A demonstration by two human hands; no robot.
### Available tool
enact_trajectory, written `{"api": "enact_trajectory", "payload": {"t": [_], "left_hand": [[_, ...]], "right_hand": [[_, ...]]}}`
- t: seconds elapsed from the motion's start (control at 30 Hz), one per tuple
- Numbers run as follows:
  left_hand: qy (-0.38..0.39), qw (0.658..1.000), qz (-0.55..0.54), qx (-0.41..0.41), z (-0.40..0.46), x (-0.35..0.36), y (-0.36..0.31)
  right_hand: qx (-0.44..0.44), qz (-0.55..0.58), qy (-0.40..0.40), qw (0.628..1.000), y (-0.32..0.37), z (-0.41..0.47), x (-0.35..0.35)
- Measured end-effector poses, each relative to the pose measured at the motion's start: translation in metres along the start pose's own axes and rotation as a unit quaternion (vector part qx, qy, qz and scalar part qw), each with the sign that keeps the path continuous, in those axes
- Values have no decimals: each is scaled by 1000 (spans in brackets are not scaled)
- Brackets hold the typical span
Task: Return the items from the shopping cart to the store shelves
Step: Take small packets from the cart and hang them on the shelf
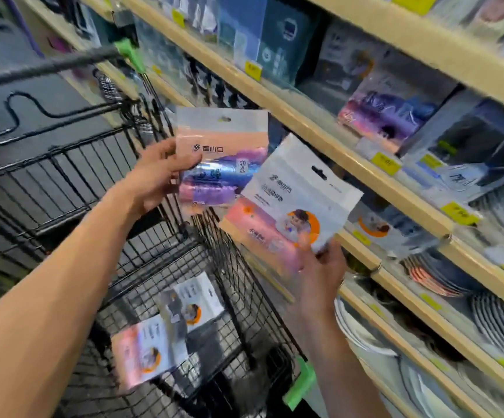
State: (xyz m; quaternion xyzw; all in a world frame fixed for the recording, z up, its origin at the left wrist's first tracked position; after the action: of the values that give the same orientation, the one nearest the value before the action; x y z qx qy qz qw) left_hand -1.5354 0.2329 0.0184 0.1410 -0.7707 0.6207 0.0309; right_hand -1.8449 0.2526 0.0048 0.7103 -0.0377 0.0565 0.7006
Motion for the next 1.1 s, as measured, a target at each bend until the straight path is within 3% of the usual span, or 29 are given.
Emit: {"api": "enact_trajectory", "payload": {"t": [0.13, 0.43, 0.7, 0.87, 0.97, 1.1], "left_hand": [[33, 998, 24, 43, 46, 78, -21], [83, 991, 49, 90, 145, 210, -60], [146, 978, 118, 95, 216, 245, -83], [64, 991, 85, 77, 254, 240, -86], [100, 987, 66, 110, 257, 253, -85], [153, 949, 224, 161, 255, 264, -84]], "right_hand": [[9, -5, -8, 1000, 15, 18, -18], [24, 46, -110, 993, 16, 49, -77], [30, 39, -120, 992, 19, 90, -91], [32, 43, -129, 990, 19, 110, -100], [35, 39, -131, 990, 20, 121, -101], [26, 24, -130, 991, 22, 128, -96]]}}
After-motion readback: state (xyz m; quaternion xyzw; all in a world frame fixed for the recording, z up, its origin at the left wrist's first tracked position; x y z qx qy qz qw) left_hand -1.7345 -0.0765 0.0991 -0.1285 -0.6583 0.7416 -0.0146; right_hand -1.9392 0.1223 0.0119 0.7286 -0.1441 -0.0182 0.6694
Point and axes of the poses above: each hand's wrist, its own z-axis towards the middle knuckle, its own x-axis out of the palm, y = z × x, the point moved 5 cm from there along z, towards the middle knuckle, and after that the axes turned 10 degrees about y, right-handed, at the moved point
